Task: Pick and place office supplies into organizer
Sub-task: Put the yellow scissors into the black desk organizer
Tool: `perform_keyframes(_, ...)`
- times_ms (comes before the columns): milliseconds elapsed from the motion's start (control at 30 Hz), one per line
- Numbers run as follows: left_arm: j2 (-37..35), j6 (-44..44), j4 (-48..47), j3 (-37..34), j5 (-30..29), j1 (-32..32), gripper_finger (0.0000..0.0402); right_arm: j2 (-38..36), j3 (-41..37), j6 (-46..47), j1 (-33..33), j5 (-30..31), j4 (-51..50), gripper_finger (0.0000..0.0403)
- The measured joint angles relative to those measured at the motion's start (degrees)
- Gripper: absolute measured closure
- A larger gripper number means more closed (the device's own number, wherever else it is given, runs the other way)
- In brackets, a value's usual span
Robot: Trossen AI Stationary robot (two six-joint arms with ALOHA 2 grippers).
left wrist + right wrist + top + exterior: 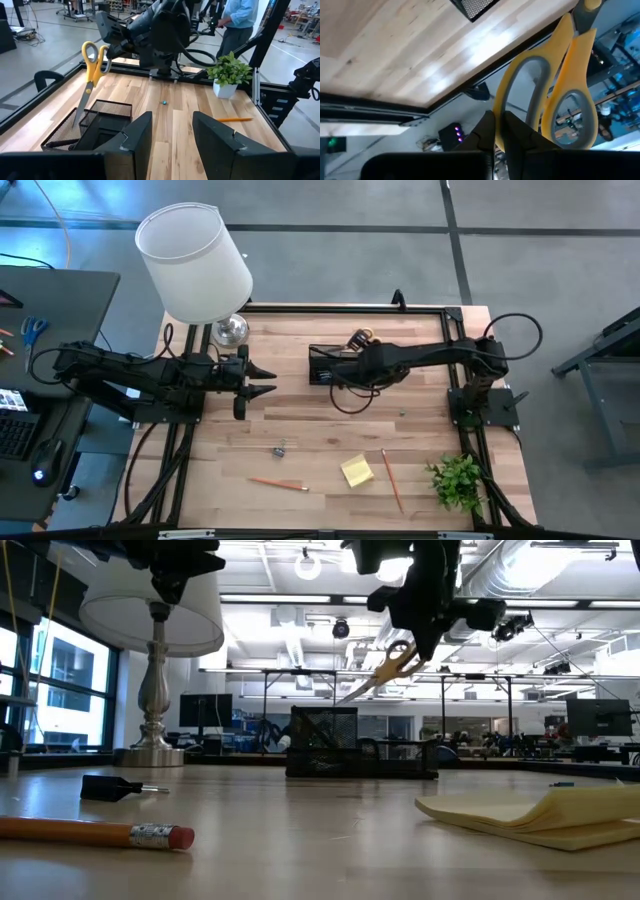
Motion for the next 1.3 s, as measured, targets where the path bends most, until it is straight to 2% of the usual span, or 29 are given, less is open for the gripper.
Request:
perform_keyframes(467,0.0,-1.1,0.4,0.0,0.0,0.0,0.0270,1.5,0.0,-16.0,-0.7,2.3,8.6,0.0400)
perform_keyframes(700,0.0,-1.4,0.4,0.0,0.0,0.0,0.0270,7.3,0.0,-22.4,-0.7,8.1,9.3,0.0400)
perform_keyframes(900,0.0,-1.4,0.4,0.0,0.0,0.0,0.0270,8.1,0.0,-28.8,-0.6,13.8,11.1,0.0398)
perform_keyframes(1067,0.0,-1.4,0.4,0.0,0.0,0.0,0.0270,8.1,0.0,-37.2,0.3,16.0,15.9,0.0378)
perform_keyframes(1300,0.0,-1.3,0.4,0.0,0.0,0.0,0.0270,8.1,0.0,-36.8,1.7,15.6,26.9,0.0342)
